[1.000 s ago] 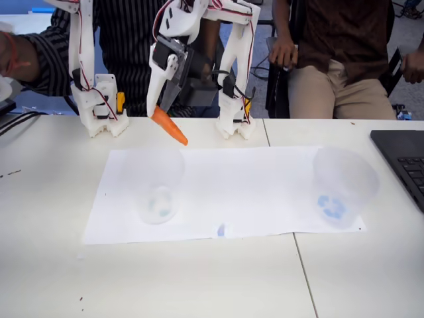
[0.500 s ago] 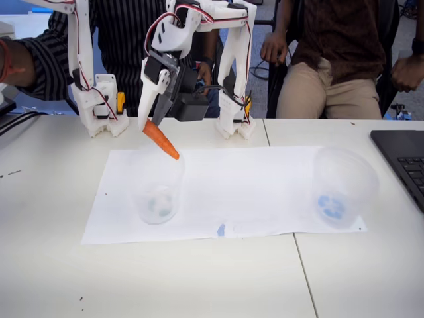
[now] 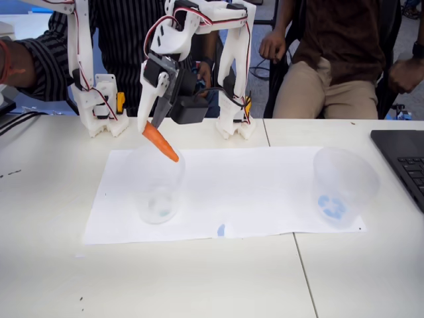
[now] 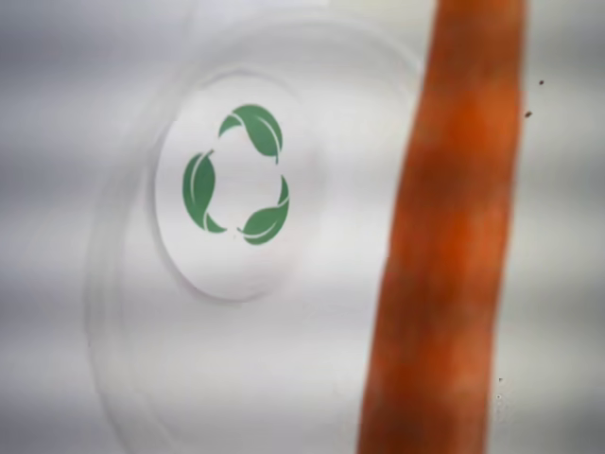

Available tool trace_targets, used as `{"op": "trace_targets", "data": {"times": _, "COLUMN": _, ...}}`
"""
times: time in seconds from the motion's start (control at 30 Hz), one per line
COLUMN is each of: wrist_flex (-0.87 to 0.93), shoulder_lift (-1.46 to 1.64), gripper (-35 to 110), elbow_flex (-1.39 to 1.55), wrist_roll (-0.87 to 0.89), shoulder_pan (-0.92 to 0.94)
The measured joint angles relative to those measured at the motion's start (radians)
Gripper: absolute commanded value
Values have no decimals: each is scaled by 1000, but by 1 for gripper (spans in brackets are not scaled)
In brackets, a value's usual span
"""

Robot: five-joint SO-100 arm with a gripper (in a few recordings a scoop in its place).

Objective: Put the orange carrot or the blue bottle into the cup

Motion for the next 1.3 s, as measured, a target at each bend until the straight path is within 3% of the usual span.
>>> {"op": "trace_targets", "data": {"times": 0.2, "wrist_flex": 0, "shoulder_lift": 0, "gripper": 27, "elbow_flex": 0, "wrist_roll": 0, "shoulder_pan": 0}}
{"op": "trace_targets", "data": {"times": 1.07, "wrist_flex": 8, "shoulder_lift": 15, "gripper": 27, "elbow_flex": 0, "wrist_roll": 0, "shoulder_pan": -9}}
{"op": "trace_targets", "data": {"times": 1.3, "wrist_flex": 114, "shoulder_lift": 201, "gripper": 23, "elbow_flex": 0, "wrist_roll": 43, "shoulder_pan": -175}}
